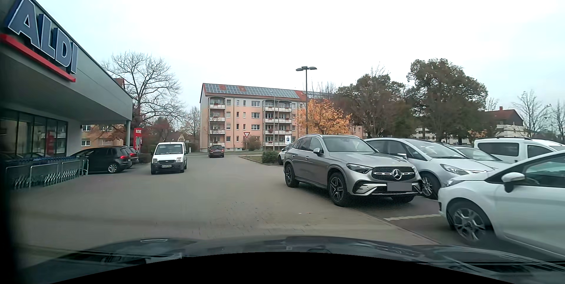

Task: Follow the waypoints while adhering to traffic rules and regulations

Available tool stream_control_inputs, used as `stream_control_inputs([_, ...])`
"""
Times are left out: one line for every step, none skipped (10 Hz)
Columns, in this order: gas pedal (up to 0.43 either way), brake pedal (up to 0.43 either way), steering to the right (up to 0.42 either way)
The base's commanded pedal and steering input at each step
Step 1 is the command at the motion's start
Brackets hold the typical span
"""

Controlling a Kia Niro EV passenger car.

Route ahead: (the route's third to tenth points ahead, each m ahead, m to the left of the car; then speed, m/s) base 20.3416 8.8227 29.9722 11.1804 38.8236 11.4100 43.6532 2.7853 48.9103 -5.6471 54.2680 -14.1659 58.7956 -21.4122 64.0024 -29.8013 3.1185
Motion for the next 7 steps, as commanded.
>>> stream_control_inputs([0.000,0.000,-0.161])
stream_control_inputs([0.000,0.000,-0.171])
stream_control_inputs([0.000,0.000,-0.184])
stream_control_inputs([0.000,0.000,-0.198])
stream_control_inputs([0.000,0.000,-0.214])
stream_control_inputs([0.000,0.000,-0.226])
stream_control_inputs([0.000,0.000,-0.238])
